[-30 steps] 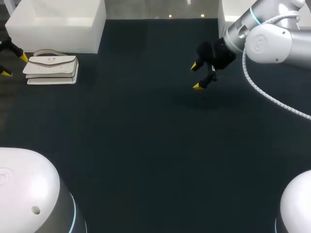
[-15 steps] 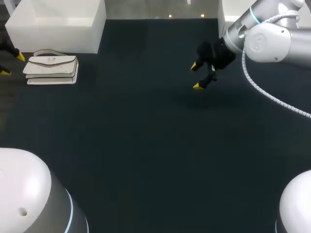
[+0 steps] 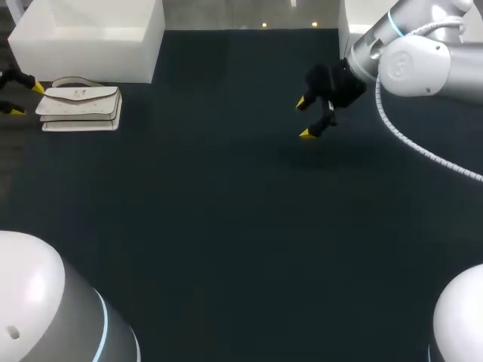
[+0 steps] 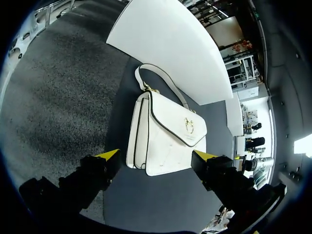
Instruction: Pick up the bag, open it, inspect its contents, close it, and place it on the opposite side
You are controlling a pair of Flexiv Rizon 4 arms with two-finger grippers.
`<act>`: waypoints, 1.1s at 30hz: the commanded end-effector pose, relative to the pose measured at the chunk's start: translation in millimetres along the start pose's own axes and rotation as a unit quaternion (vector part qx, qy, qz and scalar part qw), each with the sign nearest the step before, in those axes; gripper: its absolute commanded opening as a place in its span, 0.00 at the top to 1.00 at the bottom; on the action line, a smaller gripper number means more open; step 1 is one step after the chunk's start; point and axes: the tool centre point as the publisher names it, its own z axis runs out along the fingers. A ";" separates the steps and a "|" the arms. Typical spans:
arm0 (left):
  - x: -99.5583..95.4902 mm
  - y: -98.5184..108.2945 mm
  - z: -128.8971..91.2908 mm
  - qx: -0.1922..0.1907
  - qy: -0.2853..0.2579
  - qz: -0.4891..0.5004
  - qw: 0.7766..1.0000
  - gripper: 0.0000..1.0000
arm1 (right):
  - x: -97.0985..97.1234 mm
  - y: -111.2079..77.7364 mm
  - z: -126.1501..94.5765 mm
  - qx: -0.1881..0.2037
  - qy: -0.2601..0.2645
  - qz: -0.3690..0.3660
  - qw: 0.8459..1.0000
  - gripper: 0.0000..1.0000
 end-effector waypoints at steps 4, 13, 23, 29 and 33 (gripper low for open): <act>-9.9 -27.6 15.5 -0.017 0.054 0.006 0.998 0.16 | -1.0 0.0 0.5 0.000 0.001 0.000 1.000 0.00; -10.5 -38.3 30.4 -0.019 0.075 0.003 0.997 0.45 | -1.0 0.0 0.5 0.000 0.001 0.000 1.000 0.00; -10.7 -40.0 40.7 -0.028 0.089 0.002 0.996 0.61 | -1.0 0.0 0.5 0.000 0.001 0.000 1.000 0.00; -7.5 -38.3 43.2 -0.034 0.093 0.006 0.995 1.00 | -1.0 0.0 0.5 0.000 0.001 0.000 1.000 0.00; -4.6 -33.1 43.6 -0.037 0.098 0.008 0.994 1.00 | -1.0 0.0 0.5 0.000 0.001 0.000 1.000 0.00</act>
